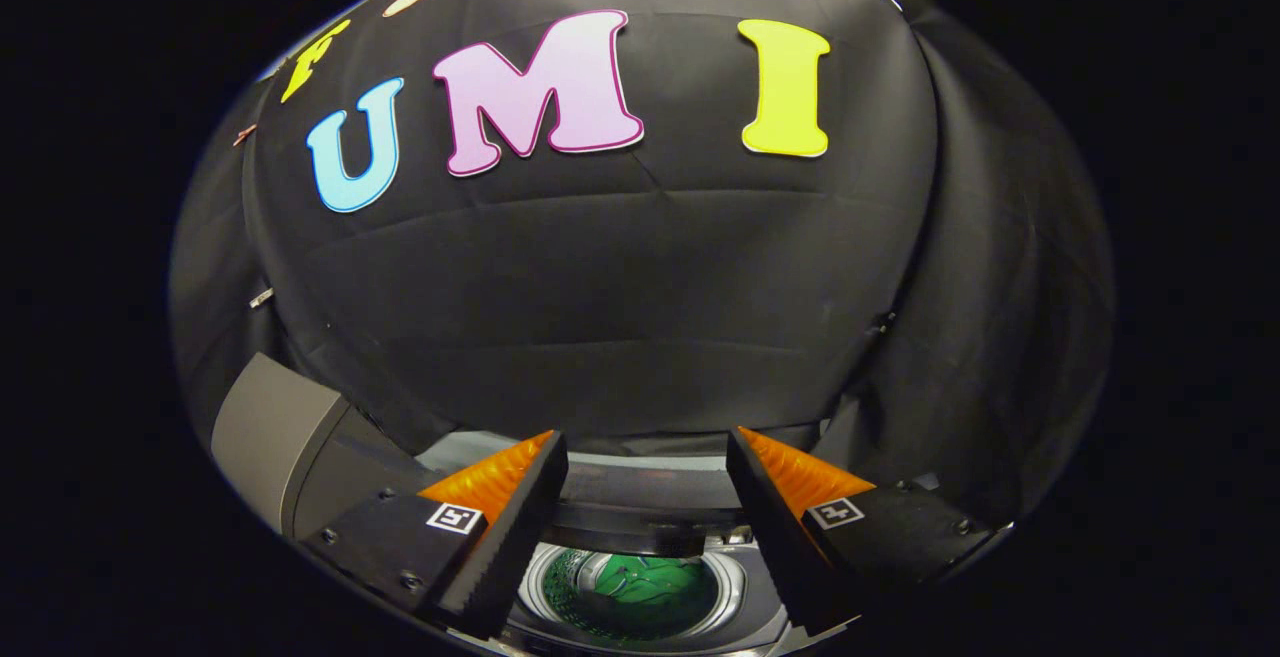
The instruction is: Put the clothes into the washing machine and then close the washing machine lid.
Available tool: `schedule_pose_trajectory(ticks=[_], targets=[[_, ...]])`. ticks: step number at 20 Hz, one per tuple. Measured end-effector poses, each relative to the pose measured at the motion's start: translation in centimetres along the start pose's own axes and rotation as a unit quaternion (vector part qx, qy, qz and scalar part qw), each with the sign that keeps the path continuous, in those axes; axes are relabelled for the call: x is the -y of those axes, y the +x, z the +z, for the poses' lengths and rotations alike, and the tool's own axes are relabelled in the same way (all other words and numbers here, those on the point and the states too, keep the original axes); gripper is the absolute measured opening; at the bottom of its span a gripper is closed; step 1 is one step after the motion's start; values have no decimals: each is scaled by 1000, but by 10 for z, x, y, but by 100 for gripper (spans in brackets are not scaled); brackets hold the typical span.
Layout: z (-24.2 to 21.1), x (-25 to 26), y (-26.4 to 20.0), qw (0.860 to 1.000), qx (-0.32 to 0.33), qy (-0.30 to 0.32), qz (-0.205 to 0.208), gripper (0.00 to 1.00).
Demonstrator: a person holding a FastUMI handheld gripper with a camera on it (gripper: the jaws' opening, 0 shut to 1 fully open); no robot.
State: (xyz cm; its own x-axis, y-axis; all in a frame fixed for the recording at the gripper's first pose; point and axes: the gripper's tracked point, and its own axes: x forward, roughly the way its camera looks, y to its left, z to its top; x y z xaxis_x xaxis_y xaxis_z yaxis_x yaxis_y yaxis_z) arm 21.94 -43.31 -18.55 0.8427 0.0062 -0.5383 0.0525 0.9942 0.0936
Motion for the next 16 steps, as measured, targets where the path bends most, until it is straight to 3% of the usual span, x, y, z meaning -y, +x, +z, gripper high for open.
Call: schedule_pose_trajectory(ticks=[10,16], targets=[[-57,-3,-48,999,-25,-2,-21,99],[-137,-27,-77,995,-89,-33,-16,99]])
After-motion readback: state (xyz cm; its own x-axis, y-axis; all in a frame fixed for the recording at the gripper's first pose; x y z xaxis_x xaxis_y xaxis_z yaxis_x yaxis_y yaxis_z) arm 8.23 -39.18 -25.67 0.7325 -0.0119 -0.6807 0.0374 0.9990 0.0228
